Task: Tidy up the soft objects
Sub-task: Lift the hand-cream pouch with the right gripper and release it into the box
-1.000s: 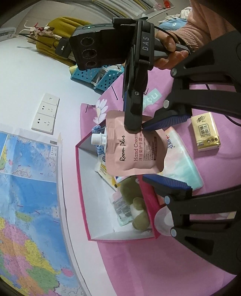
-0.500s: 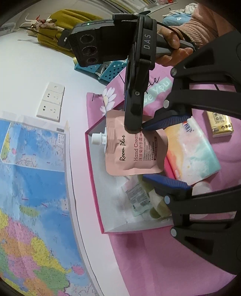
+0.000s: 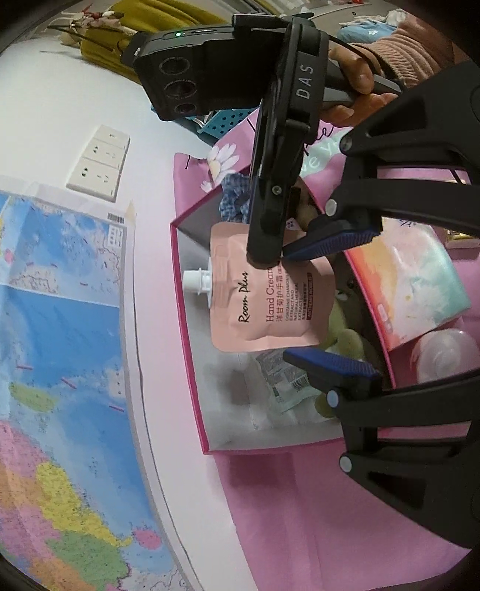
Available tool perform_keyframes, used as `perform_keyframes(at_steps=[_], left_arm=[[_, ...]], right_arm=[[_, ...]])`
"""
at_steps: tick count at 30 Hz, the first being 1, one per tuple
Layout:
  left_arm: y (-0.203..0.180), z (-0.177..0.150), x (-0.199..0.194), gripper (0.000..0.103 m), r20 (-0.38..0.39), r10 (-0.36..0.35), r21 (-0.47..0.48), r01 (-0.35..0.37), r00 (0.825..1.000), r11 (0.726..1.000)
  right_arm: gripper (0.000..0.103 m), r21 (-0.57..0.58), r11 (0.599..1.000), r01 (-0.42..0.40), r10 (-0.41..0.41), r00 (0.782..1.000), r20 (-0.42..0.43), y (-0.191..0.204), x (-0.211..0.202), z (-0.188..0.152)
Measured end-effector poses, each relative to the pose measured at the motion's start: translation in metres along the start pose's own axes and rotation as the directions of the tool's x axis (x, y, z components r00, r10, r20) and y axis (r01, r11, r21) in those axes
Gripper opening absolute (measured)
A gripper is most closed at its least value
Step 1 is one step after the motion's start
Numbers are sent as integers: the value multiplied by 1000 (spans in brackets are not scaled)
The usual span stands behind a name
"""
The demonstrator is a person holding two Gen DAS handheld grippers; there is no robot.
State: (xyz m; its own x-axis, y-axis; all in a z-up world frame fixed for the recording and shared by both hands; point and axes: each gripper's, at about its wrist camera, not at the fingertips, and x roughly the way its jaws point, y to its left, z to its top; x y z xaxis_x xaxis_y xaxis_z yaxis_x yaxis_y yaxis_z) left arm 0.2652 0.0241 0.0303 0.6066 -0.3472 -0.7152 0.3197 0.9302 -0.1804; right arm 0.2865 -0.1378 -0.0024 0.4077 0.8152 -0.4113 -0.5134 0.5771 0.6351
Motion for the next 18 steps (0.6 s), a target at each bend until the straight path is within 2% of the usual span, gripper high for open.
perform_keyframes(at_steps=[11, 16, 18], left_arm=[[2, 6, 18, 47, -27, 21, 8, -21, 999, 1000], [8, 8, 24, 47, -33, 51, -3, -51, 998, 999], [11, 8, 26, 47, -36, 62, -14, -62, 997, 998]], right_arm=[[10, 5, 1000, 22, -22, 1000, -9, -7, 12, 7], [12, -2, 996, 85, -85, 996, -3, -12, 15, 10], [15, 0, 989, 151, -151, 989, -6, -16, 17, 10]])
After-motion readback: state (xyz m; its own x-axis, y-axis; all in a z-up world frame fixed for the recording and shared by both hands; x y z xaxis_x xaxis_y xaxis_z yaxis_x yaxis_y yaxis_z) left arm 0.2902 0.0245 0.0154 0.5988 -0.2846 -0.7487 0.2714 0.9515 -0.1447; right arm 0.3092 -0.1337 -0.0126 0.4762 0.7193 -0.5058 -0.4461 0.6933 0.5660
